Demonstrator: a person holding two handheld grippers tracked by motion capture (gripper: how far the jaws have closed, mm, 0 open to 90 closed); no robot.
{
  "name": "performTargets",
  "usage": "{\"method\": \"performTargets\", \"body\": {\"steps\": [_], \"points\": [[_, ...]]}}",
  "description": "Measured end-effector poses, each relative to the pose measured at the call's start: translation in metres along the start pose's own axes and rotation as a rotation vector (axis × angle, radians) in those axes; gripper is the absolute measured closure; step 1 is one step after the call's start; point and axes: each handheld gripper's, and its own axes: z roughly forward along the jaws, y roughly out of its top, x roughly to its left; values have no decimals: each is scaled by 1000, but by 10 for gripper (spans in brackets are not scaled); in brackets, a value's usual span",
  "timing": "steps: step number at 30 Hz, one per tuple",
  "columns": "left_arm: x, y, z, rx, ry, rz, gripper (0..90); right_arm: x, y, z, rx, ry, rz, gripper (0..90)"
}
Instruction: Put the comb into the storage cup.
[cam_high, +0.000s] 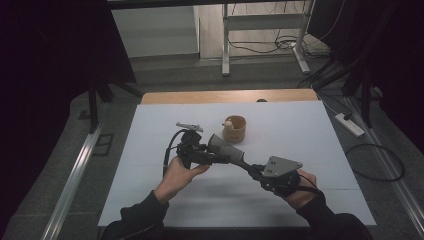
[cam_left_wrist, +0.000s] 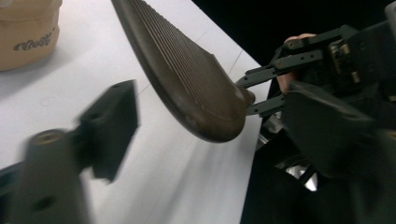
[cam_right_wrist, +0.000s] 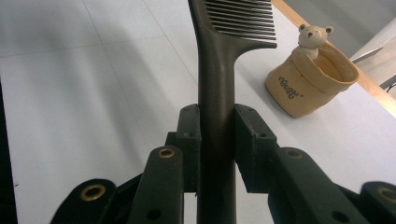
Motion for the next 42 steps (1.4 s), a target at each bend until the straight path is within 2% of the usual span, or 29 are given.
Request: {"method": "performTargets", "body": {"steps": [5, 14, 21, 24, 30, 42], "points": [[2, -1, -4, -9, -32, -33, 447, 0, 0, 0, 1, -5, -4, 727], [7, -2, -6, -18, -78, -93, 694, -1, -1, 1, 4, -6, -9, 727], [12, -5, -5, -30, -163, -184, 793, 0, -2, 3, 9, -24, -35, 726], [14, -6, -4, -31, -182, -201, 821, 1, -3, 5, 12, -39, -50, 724], [12, -6, -6, -32, -175, -185, 825, 0, -3, 6, 6, -24, -32, 707], [7, -4, -9, -27, -119, -126, 825, -3, -3, 7, 2, -3, 38, 497]]}}
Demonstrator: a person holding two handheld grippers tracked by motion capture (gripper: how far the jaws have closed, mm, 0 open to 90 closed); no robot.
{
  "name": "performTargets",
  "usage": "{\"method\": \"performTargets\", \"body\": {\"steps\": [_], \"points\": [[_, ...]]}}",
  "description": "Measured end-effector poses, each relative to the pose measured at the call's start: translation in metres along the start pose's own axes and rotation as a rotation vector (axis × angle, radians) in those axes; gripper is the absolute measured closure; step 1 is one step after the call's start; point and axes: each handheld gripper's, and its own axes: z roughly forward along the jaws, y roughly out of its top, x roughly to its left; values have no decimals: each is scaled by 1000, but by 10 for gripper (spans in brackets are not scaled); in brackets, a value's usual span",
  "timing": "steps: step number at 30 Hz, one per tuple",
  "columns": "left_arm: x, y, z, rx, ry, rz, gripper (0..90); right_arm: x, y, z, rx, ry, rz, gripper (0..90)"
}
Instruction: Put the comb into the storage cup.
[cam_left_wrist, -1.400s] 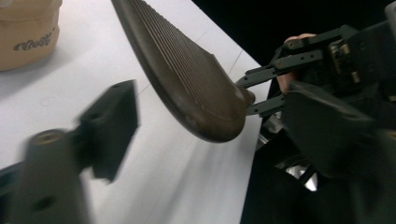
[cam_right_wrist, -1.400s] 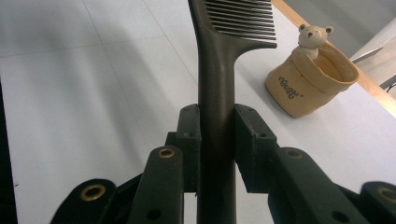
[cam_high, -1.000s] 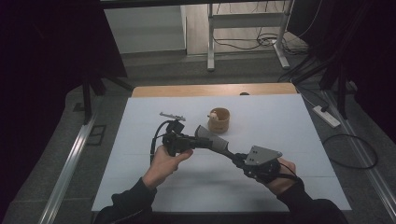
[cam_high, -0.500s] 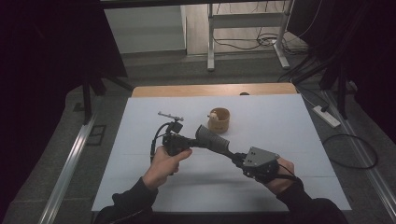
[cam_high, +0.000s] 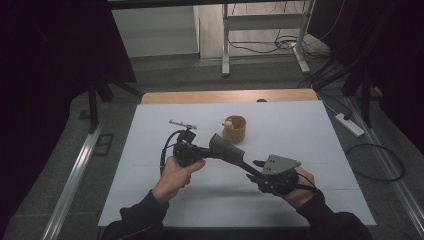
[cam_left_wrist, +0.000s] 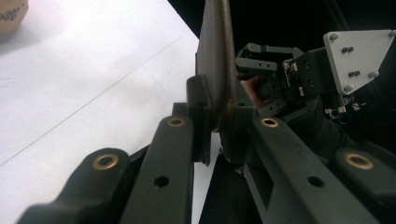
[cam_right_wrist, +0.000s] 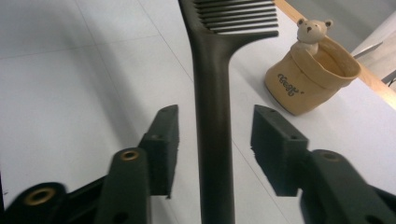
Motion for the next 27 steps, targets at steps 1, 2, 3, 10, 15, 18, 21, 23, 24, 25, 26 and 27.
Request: {"method": "performTargets", "body": {"steps": [1, 2, 3, 10, 15, 18, 21, 23, 24, 25, 26, 27], "points": [[0, 0, -1, -1, 4, 2, 825, -1, 0, 0, 3, 2, 6, 482], [0, 0, -1, -3, 7, 7, 825, -1, 0, 0, 6, 5, 13, 464], [-1, 1, -2, -4, 7, 8, 825, -2, -1, 0, 9, 7, 23, 444], [-2, 2, -6, -5, 38, 28, 824, -6, -2, 1, 41, 40, 91, 335], [-3, 3, -9, -9, 54, 42, 824, -9, -4, 1, 54, 40, 125, 235], [-4, 3, -10, -9, 66, 49, 824, -11, -5, 0, 50, 40, 141, 191], [-5, 4, -11, -7, 77, 58, 824, -14, -6, 1, 56, 41, 166, 135], [-5, 4, -11, -5, 86, 62, 824, -15, -8, 1, 72, 44, 183, 108], [-5, 4, -11, -3, 92, 65, 824, -16, -9, 2, 82, 49, 190, 93], [-6, 4, -12, -2, 95, 67, 824, -18, -10, 3, 90, 58, 196, 90], [-6, 4, -12, -1, 99, 72, 824, -18, -11, 3, 94, 64, 202, 86], [-6, 5, -12, 1, 106, 76, 824, -19, -12, 3, 95, 67, 204, 82]]}}
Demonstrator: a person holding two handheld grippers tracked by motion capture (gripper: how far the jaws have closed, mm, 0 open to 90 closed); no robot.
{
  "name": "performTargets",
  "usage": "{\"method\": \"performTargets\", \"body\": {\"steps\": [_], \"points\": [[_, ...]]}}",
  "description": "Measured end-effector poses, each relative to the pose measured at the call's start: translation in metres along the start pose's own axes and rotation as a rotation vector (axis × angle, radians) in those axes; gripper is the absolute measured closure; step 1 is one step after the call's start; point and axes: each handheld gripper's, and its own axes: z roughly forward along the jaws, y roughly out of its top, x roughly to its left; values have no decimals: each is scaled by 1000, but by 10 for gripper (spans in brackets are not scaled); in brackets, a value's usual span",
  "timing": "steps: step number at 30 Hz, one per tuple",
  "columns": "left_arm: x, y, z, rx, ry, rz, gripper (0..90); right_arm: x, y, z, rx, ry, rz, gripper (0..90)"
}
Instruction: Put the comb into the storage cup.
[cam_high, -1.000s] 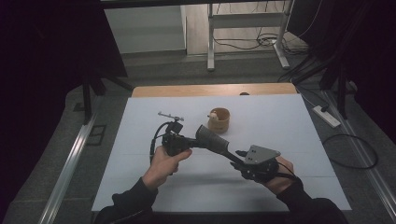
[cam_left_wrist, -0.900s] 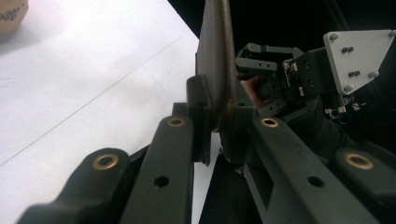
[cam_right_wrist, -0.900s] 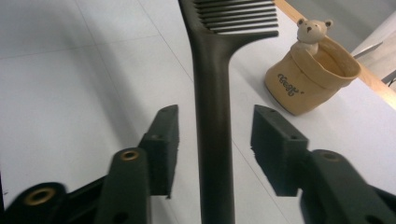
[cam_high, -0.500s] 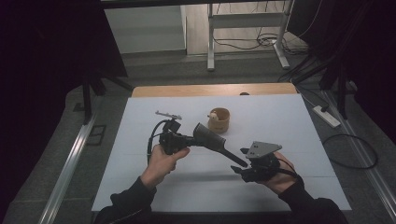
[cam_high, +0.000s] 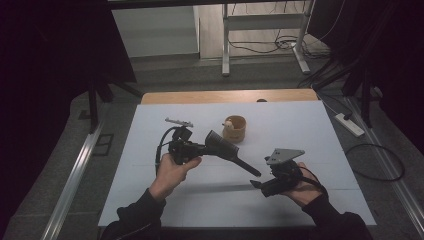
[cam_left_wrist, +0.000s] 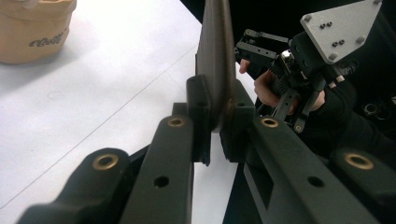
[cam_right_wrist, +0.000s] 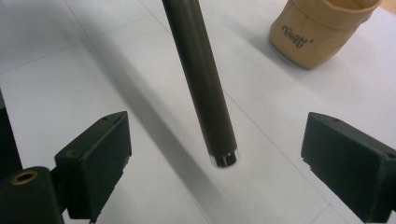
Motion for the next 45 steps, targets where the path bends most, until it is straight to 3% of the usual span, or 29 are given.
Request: {"method": "performTargets", "body": {"steps": [11, 21, 35, 45], "points": [[-2, 2, -6, 2, 54, 37, 824, -6, -5, -2, 18, 21, 37, 15], [-1, 5, -14, -8, 77, 53, 824, -10, -11, -5, 35, 35, 50, 12], [0, 12, -27, -17, 123, 75, 824, -15, -20, -14, 40, 0, 79, 0], [4, 17, -35, -31, 139, 70, 824, -18, -28, -21, 48, -12, 98, 0]]}}
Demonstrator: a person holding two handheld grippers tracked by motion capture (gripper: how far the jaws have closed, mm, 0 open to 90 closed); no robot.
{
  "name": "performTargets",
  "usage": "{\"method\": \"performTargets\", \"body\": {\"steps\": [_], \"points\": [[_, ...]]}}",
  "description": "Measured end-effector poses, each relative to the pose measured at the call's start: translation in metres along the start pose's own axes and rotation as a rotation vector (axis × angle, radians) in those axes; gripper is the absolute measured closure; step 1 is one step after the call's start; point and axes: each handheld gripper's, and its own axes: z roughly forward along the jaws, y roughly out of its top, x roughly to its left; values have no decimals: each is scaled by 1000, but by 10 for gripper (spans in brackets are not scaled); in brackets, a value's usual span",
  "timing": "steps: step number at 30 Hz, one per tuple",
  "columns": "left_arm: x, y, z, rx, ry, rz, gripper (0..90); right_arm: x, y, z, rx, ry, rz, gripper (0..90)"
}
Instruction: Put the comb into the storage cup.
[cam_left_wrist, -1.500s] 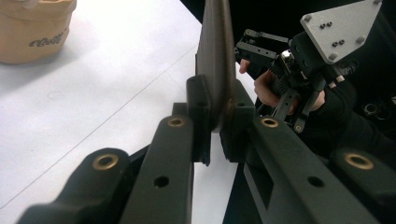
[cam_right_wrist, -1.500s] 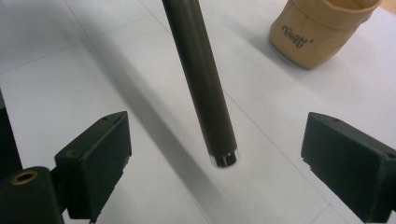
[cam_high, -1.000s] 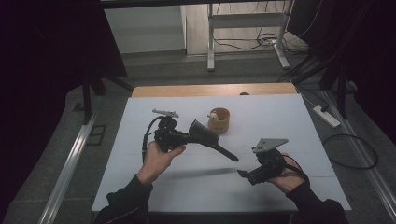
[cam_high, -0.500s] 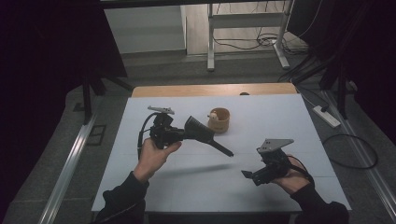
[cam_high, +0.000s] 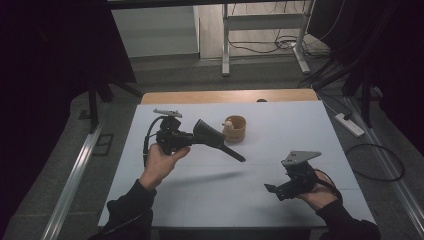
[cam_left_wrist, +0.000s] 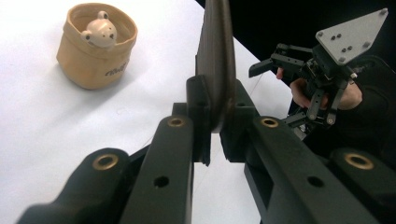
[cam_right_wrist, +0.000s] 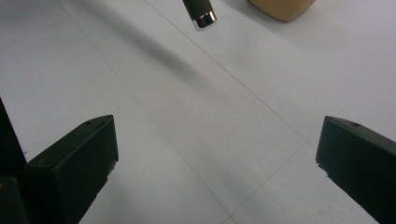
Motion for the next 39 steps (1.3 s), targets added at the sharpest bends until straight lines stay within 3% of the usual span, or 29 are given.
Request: {"method": "performTargets", "body": {"steps": [12, 39], "points": [[5, 8, -7, -16, 15, -2, 824, -3, -9, -9, 1, -2, 39, 0], [7, 32, -23, -45, 36, 9, 824, -10, -31, -28, 28, -78, 99, 0]]}}
